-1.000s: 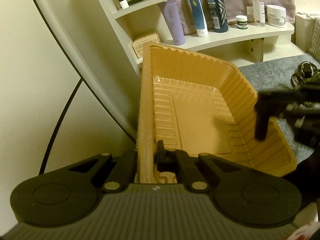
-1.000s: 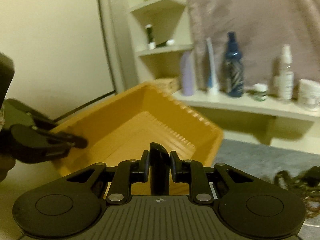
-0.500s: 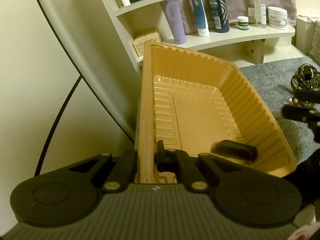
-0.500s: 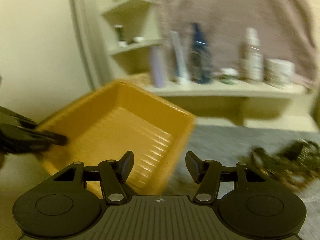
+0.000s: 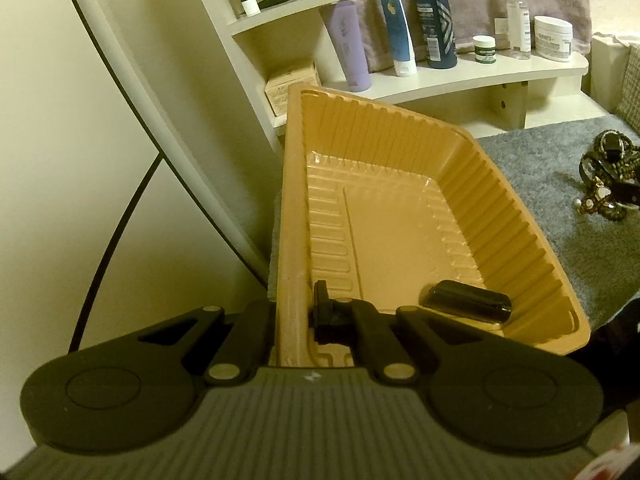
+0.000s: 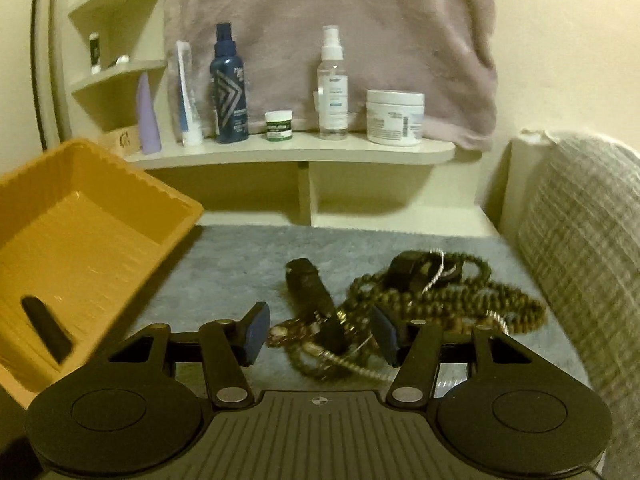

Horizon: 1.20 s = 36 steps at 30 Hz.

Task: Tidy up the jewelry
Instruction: 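Grasp a small brown beaded piece from the jewelry pile with the right tool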

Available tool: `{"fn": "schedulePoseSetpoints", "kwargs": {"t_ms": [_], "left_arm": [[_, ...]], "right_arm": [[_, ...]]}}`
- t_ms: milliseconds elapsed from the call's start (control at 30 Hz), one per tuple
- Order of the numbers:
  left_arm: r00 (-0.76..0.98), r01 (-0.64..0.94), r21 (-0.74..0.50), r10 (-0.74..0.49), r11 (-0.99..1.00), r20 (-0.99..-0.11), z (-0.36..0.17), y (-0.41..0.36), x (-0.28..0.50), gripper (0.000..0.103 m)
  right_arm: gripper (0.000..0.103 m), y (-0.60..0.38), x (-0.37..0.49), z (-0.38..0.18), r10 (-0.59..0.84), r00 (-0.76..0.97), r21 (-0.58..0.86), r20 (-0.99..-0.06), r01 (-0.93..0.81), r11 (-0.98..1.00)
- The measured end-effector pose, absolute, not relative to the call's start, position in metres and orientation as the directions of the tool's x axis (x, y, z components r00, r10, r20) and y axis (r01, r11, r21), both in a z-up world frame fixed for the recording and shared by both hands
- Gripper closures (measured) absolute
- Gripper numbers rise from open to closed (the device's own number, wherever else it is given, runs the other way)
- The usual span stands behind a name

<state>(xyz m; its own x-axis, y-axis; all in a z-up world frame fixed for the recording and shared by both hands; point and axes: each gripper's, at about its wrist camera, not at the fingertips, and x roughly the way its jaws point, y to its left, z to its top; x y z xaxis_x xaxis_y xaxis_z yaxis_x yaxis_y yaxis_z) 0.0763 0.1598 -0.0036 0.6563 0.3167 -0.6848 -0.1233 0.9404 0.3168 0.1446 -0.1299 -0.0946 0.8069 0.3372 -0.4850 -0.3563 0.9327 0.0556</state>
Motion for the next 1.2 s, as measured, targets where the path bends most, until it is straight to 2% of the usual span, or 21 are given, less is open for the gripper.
{"fn": "schedulePoseSetpoints", "kwargs": {"t_ms": [233,400,800,967,1000,1067,1100,1167,1200], "left_arm": [[0.656,-0.124,0.317,0.317,0.940,-0.684,-0.003,0.160,0.076,0.101],[0.659,-0.124,0.320,0.320,0.939,-0.681,-0.003,0.159,0.075,0.101],[0.660,-0.124,0.319,0.319,0.939,-0.680,-0.003,0.159,0.075,0.101],[0.662,-0.124,0.317,0.316,0.940,-0.680,-0.002,0.159,0.074,0.101],[0.662,-0.124,0.316,0.316,0.940,-0.680,-0.002,0.159,0.074,0.101],[0.662,-0.124,0.316,0.315,0.941,-0.680,-0.002,0.160,0.075,0.101],[0.663,-0.124,0.314,0.315,0.941,-0.680,-0.002,0.160,0.074,0.101],[0.663,-0.124,0.314,0.314,0.941,-0.679,-0.003,0.160,0.074,0.101],[0.663,-0.125,0.314,0.314,0.941,-0.680,-0.003,0.160,0.074,0.101]], "right_arm": [[0.070,-0.124,0.167,-0.101,0.356,0.767,-0.053,-0.534,-0.450,0.891],[0.089,-0.124,0.171,-0.104,0.361,0.751,-0.100,-0.553,-0.490,0.866],[0.090,-0.132,0.162,-0.082,0.387,0.797,-0.122,-0.463,-0.490,0.863],[0.090,-0.135,0.162,-0.070,0.452,0.776,-0.044,-0.440,-0.522,0.852],[0.090,-0.133,0.161,-0.069,0.457,0.772,-0.058,-0.442,-0.533,0.844],[0.091,-0.118,0.155,-0.073,0.408,0.796,-0.198,-0.447,-0.533,0.823],[0.091,-0.116,0.155,-0.075,0.405,0.795,-0.210,-0.451,-0.535,0.818],[0.091,-0.120,0.159,-0.075,0.459,0.752,-0.113,-0.473,-0.568,0.815],[0.092,-0.118,0.157,-0.077,0.454,0.754,-0.128,-0.475,-0.570,0.812]]}}
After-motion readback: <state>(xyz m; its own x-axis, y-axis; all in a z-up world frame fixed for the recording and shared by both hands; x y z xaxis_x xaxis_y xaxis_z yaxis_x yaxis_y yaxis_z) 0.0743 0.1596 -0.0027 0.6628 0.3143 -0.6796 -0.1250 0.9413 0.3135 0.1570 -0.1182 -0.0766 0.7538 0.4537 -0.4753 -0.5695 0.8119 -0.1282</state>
